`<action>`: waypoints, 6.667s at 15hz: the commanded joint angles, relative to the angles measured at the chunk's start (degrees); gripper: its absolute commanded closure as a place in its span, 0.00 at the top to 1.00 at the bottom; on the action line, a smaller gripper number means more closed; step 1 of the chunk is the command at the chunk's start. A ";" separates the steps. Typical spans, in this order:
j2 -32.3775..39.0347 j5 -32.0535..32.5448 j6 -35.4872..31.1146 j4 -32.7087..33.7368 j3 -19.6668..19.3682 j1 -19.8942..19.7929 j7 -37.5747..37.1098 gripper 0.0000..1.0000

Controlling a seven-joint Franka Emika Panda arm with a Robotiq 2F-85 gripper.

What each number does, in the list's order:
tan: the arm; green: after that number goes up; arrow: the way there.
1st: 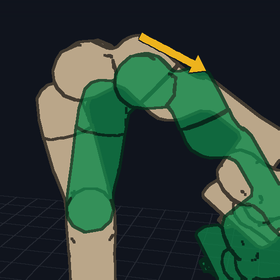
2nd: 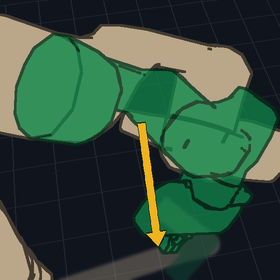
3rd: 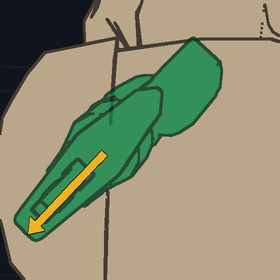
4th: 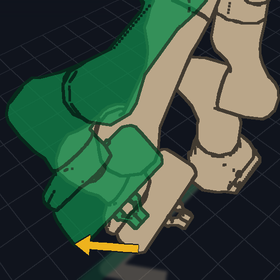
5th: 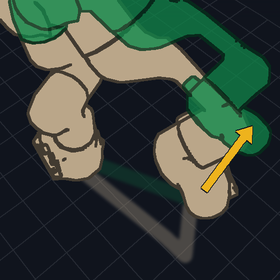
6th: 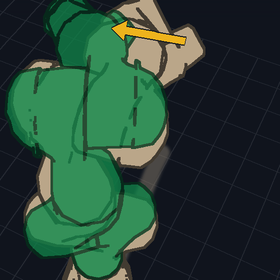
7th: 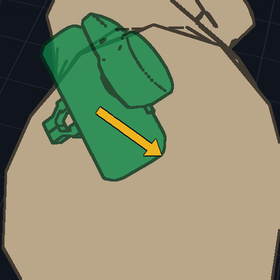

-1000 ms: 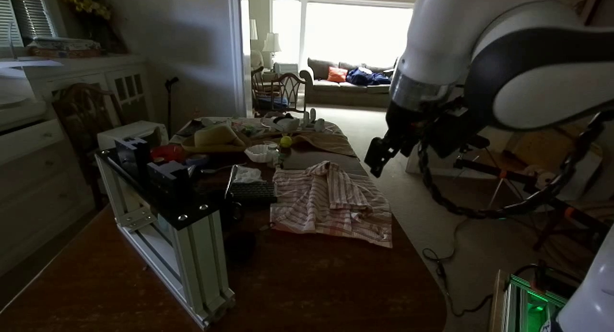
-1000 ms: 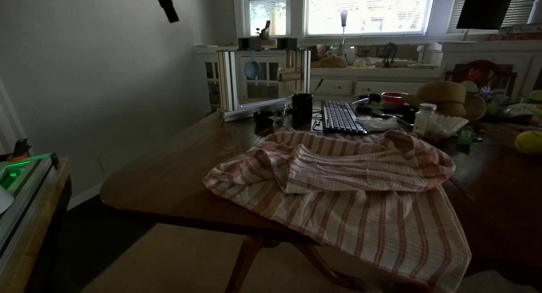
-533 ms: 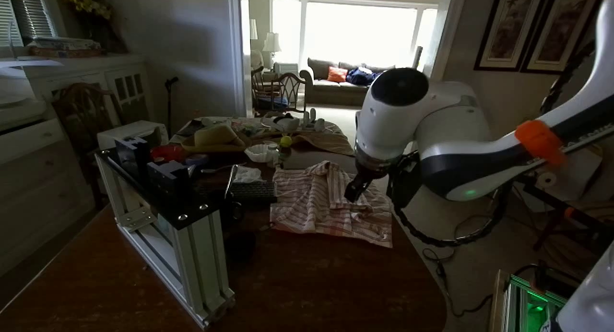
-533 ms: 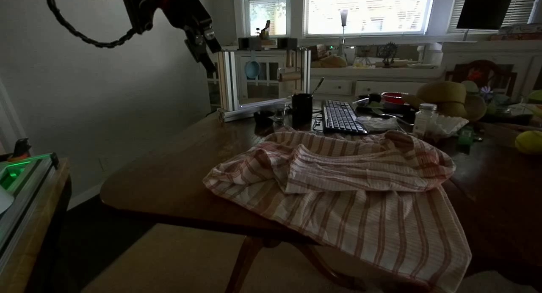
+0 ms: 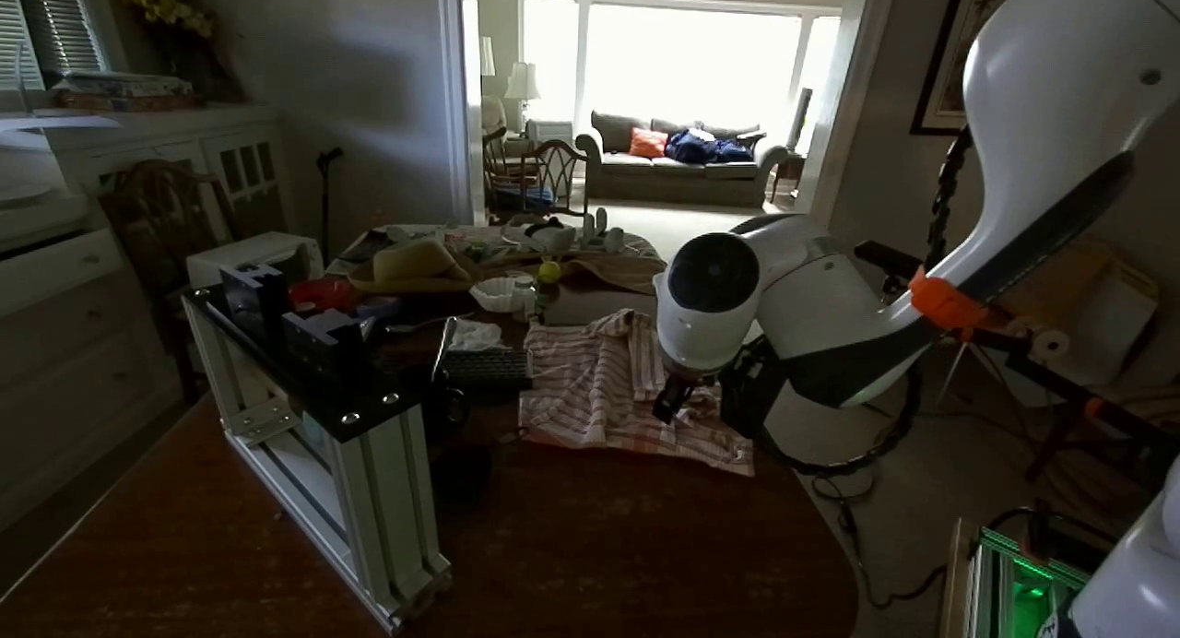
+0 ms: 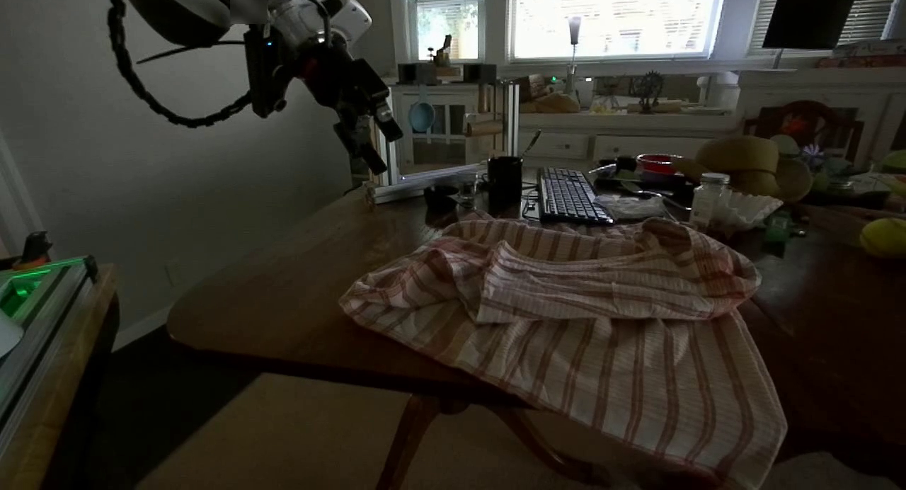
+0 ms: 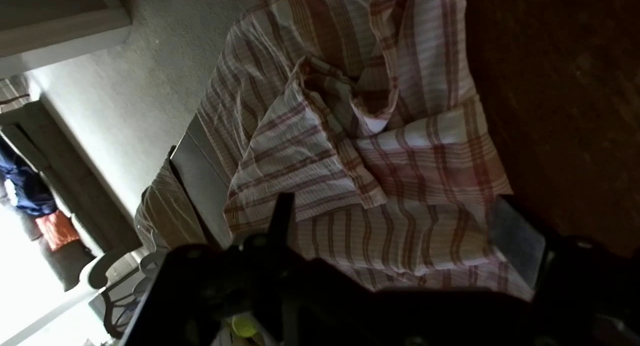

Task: Unfold the cloth

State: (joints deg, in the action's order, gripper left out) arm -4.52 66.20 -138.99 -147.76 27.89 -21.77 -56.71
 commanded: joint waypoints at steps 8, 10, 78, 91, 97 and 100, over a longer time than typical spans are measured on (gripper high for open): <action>7.29 2.96 1.48 4.05 -16.68 15.82 -2.59 1.00; 9.19 7.61 1.49 5.35 -18.79 18.03 -4.94 1.00; 20.09 -4.61 -12.50 1.23 -4.66 19.80 27.11 0.54; 17.56 -55.78 -9.29 6.33 25.72 -10.26 51.10 1.00; 5.30 -57.18 -12.42 6.39 -4.26 14.29 42.12 1.00; 4.06 -44.91 -12.12 6.03 -13.46 18.84 30.57 1.00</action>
State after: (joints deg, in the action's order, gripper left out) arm 1.62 11.48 -150.62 -139.82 22.14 -7.64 -15.42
